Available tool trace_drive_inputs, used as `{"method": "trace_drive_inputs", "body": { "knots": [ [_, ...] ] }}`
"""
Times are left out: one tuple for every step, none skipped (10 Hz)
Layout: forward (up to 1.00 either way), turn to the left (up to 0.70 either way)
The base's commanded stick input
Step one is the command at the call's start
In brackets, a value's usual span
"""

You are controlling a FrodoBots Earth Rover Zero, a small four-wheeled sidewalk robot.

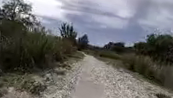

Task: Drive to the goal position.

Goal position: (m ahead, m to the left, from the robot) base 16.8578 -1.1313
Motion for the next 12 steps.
{"method": "trace_drive_inputs", "body": {
  "knots": [
    [0.85,0.00],
    [0.85,0.00],
    [0.85,-0.34],
    [0.85,-0.34],
    [0.85,-0.34],
    [0.85,-0.34],
    [0.85,-0.26],
    [0.85,0.00],
    [0.85,0.00],
    [0.85,0.00],
    [0.85,0.00],
    [0.85,0.00]
  ]
}}
